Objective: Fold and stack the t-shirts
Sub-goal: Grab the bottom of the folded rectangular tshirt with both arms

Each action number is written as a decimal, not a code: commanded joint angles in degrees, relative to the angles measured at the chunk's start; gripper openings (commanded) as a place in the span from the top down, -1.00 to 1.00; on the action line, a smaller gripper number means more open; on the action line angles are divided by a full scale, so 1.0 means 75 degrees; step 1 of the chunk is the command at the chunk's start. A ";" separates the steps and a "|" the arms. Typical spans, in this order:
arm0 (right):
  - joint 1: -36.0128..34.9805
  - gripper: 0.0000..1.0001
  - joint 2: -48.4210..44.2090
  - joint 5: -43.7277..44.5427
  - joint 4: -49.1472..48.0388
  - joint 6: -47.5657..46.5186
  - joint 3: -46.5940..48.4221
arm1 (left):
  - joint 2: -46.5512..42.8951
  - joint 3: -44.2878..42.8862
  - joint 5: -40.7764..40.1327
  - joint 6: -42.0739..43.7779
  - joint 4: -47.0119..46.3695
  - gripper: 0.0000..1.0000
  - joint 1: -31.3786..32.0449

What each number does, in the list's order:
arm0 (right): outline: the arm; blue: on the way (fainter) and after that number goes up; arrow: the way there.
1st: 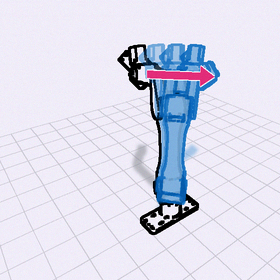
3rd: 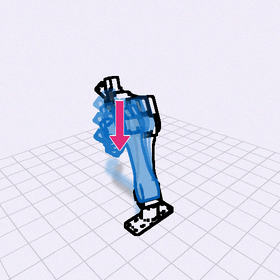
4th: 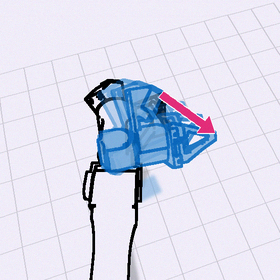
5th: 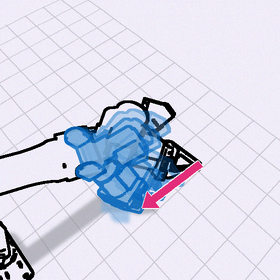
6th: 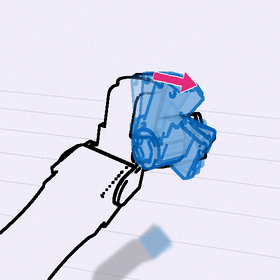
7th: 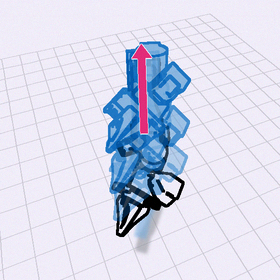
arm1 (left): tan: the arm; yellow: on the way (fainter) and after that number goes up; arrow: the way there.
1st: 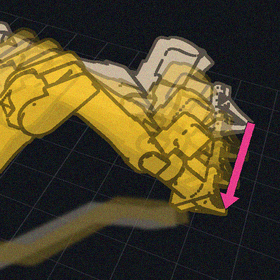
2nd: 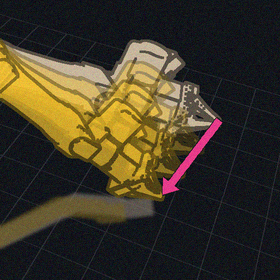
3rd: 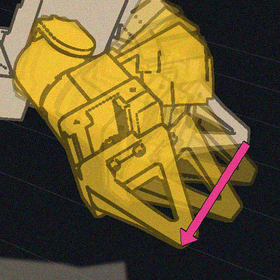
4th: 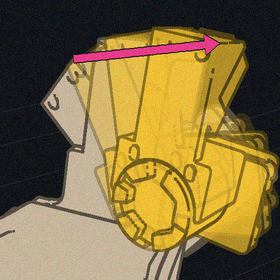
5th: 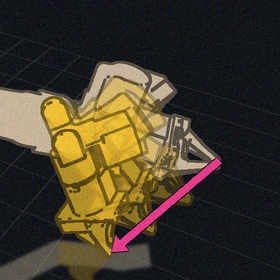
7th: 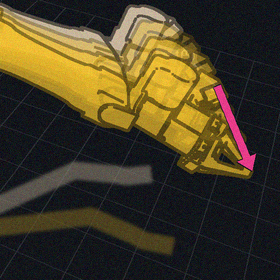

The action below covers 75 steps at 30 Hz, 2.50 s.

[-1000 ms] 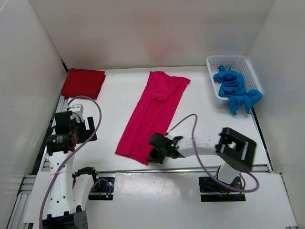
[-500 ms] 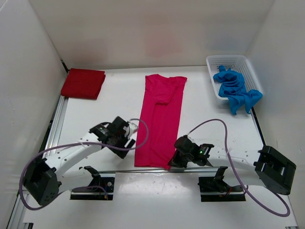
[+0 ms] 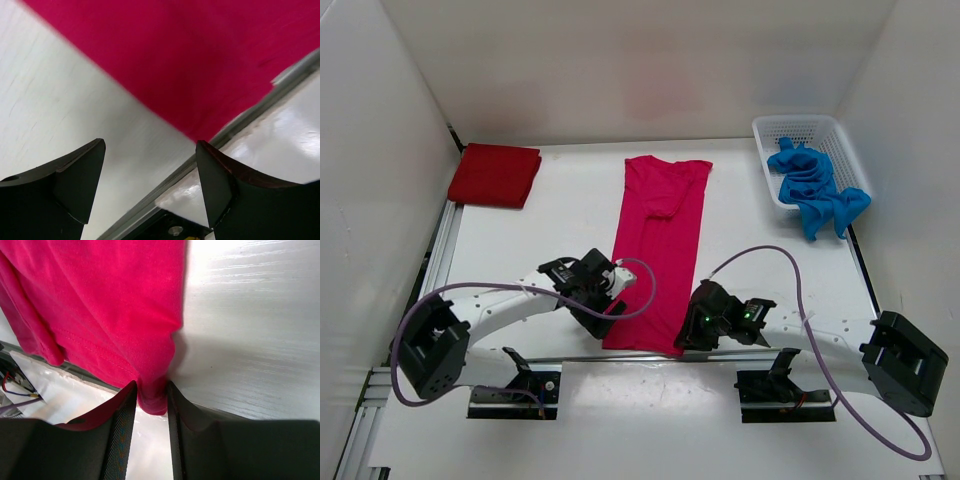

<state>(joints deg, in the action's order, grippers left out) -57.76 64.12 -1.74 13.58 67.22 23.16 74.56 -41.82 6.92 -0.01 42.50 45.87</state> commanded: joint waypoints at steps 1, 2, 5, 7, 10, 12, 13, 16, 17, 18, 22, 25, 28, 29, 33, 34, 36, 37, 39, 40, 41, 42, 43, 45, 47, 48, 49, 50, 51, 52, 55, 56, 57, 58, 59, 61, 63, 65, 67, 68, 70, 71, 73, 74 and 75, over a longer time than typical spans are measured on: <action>0.0025 0.28 0.0041 -0.0096 0.0322 -0.0303 0.0205 | 0.0217 -0.0423 0.0484 0.0001 -0.0382 -0.65 0.0423; 0.0025 0.28 0.0041 -0.0096 0.0322 -0.0303 0.0136 | 0.0346 -0.0493 0.0484 0.0001 -0.0382 -0.65 0.0493; 0.0025 0.28 0.0041 -0.0096 0.0322 -0.0303 0.0135 | 0.0943 -0.0762 0.0275 0.0001 -0.0451 -0.60 0.0658; 0.0025 0.28 -0.0040 -0.0026 0.0322 -0.0303 0.0135 | 0.1387 -0.0972 -0.0147 0.0001 -0.0522 -0.50 0.0728; 0.0025 0.28 -0.0111 0.0044 0.0322 -0.0303 0.0205 | 0.1344 -0.1173 0.0131 0.0001 -0.0313 -0.50 0.0099; -0.0045 0.28 -0.0194 0.0114 0.0404 -0.0233 0.0205 | 0.1098 -0.1244 -0.0227 0.0001 -0.0230 -0.50 -0.0161; -0.0045 0.28 -0.0263 0.0114 0.0404 -0.0232 0.0205 | 0.1016 -0.1371 -0.0231 0.0001 -0.0090 -0.50 -0.0313; -0.0127 0.28 -0.0404 0.0255 0.0404 -0.0150 0.0205 | 0.0583 -0.1537 0.0482 0.0001 0.0041 -0.60 -0.0783; -0.0127 0.28 -0.0404 0.0255 0.0404 -0.0150 0.0136 | 0.0396 -0.1444 0.0797 0.0001 -0.0029 -0.64 -0.0876; -0.0197 0.28 -0.0486 0.0336 0.0473 -0.0081 0.0135 | 0.0313 -0.1373 0.1404 0.0001 -0.0308 -0.69 -0.0877; -0.0361 0.28 -0.0650 0.0443 0.0544 0.0142 -0.0040 | -0.0039 -0.0426 0.2194 0.0001 -0.1118 -0.74 -0.0668; -0.0443 0.28 -0.0849 0.0641 0.0544 0.0306 -0.0135 | -0.0109 0.0769 0.2557 0.0001 -0.1376 -0.76 -0.0514; -0.0444 0.28 -0.1048 0.0712 0.0544 0.0400 -0.0228 | -0.0274 0.1591 0.2558 0.0001 -0.1928 -0.76 -0.0725; -0.0444 0.28 -0.1142 0.0793 0.0544 0.0470 -0.0321 | -0.0274 0.1662 0.2558 0.0001 -0.1998 -0.76 -0.0806; -0.0514 0.28 -0.1294 0.0947 0.0615 0.0647 -0.0497 | -0.0006 0.1662 0.2652 0.0001 -0.2350 -0.73 -0.1041; -0.0514 0.28 -0.1295 0.0947 0.0615 0.0647 -0.0498 | -0.0005 0.1662 0.2733 0.0001 -0.2513 -0.70 -0.1041; -0.0514 0.26 -0.1295 0.0947 0.0533 0.0565 -0.0498 | 0.0089 0.1592 0.2886 0.0001 -0.2596 -0.62 -0.1111; -0.0514 0.26 -0.1295 0.0947 0.0533 0.0472 -0.0498 | 0.0159 0.1592 0.2979 0.0001 -0.2596 -0.43 -0.1112; -0.0514 0.24 -0.1214 0.0947 0.0533 0.0471 -0.0416 | 0.0160 0.1698 0.3074 0.0001 -0.2596 -0.14 -0.0972; -0.0514 0.24 -0.1132 0.0947 0.0533 0.0390 -0.0311 | 0.0160 0.1860 0.2969 0.0001 -0.2596 -0.01 -0.0971; -0.0514 0.20 -0.1131 0.0947 0.0533 0.0308 -0.0310 | 0.0160 0.1862 0.2899 0.0001 -0.2666 -0.01 -0.0971; -0.0514 0.20 -0.1015 0.0947 0.0533 0.0307 -0.0194 | 0.0160 0.1954 0.2898 0.0001 -0.2667 -0.08 -0.0971; -0.0514 0.16 -0.0886 0.0947 0.0533 0.0202 -0.0042 | 0.0160 0.2025 0.2898 0.0001 -0.2667 -0.13 -0.0971; -0.0584 0.14 -0.0768 0.0947 0.0533 0.0120 0.0146 | 0.0252 0.2026 0.3061 0.0001 -0.2667 -0.17 -0.0901; -0.0584 0.14 -0.0593 0.0947 0.0614 0.0038 0.0240 | 0.0335 0.2026 0.3062 0.0001 -0.2667 -0.17 -0.0819; -0.0654 0.14 -0.0592 0.0947 0.0615 0.0037 0.0240 | 0.0417 0.2026 0.3340 0.0001 -0.2667 -0.24 -0.0819; -0.0655 0.14 -0.0592 0.0947 0.0615 0.0037 0.0322 | 0.0487 0.2026 0.3343 0.0001 -0.2446 -0.31 -0.0819; -0.0655 0.14 -0.0592 0.0947 0.0684 0.0037 0.0322 | 0.0488 0.1863 0.3343 0.0001 -0.2212 -0.31 -0.0749; -0.0655 0.14 -0.0592 0.0947 0.0685 0.0037 0.0322 | 0.0592 0.1769 0.3169 0.0001 -0.2001 -0.31 -0.0748; -0.0655 0.14 -0.0592 0.0947 0.0685 0.0037 0.0322 | 0.0593 0.1663 0.2982 0.0001 -0.1802 -0.31 -0.0748; -0.0655 0.14 -0.0592 0.0947 0.0685 0.0037 0.0322 | 0.0932 0.1172 0.1917 0.0001 -0.0818 -0.25 -0.0678; -0.0655 0.14 -0.0592 0.0947 0.0685 0.0037 0.0322 | 0.1003 0.0903 0.1635 0.0001 -0.0490 -0.25 -0.0678; -0.0655 0.14 -0.0592 0.0947 0.0685 0.0037 0.0322 | 0.1108 0.0796 0.1482 0.0001 -0.0023 -0.25 -0.0678; -0.0655 0.14 -0.0592 0.0947 0.0685 0.0037 0.0322 | 0.1109 0.0679 0.1236 0.0001 0.0225 -0.25 -0.0678; -0.0655 0.14 -0.0592 0.0947 0.0685 0.0037 0.0322 | 0.1178 0.0574 0.1234 0.0001 0.0413 -0.25 -0.0678; -0.0655 0.14 -0.0592 0.0947 0.0685 0.0037 0.0322 | 0.1179 0.0467 0.1303 0.0001 0.0660 -0.25 -0.0678; -0.0655 0.14 -0.0592 0.1029 0.0685 0.0037 0.0322 | 0.1179 0.0467 0.1129 0.0001 0.0767 -0.29 -0.0608; -0.0655 0.14 -0.0592 0.1029 0.0685 -0.0033 0.0322 | 0.1261 0.0467 0.1058 0.0001 0.0767 -0.35 -0.0608; -0.0655 0.14 -0.0592 0.1029 0.0685 -0.0115 0.0322 | 0.1495 0.0363 0.1291 0.0001 0.0569 -0.38 -0.0608; -0.0655 0.14 -0.0592 0.1029 0.0685 -0.0115 0.0322 | 0.1565 0.0362 0.1548 0.0001 0.0428 -0.38 -0.0608; -0.0655 0.14 -0.0592 0.1029 0.0754 -0.0115 0.0322 | 0.1846 0.0011 0.1748 0.0001 0.0228 -0.41 -0.0608; -0.0655 0.14 -0.0592 0.1029 0.0755 -0.0115 0.0322 | 0.1940 -0.0106 0.2074 0.0001 0.0123 -0.41 -0.0608; -0.0655 0.14 -0.0592 0.1029 0.0755 -0.0115 0.0322 | 0.2104 -0.0422 0.2299 0.0001 0.0122 -0.43 -0.0608; -0.0655 0.14 -0.0592 0.1029 0.0755 -0.0115 0.0322 | 0.2105 -0.0493 0.2300 0.0001 0.0122 -0.43 -0.0608; -0.0655 0.14 -0.0592 0.1029 0.0755 -0.0115 0.0322 | 0.2174 -0.0494 0.2393 0.0001 0.0122 -0.43 -0.0538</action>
<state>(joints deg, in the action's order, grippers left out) -62.39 59.61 4.62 18.33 67.13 23.57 88.86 -45.41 25.28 -1.58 47.81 41.08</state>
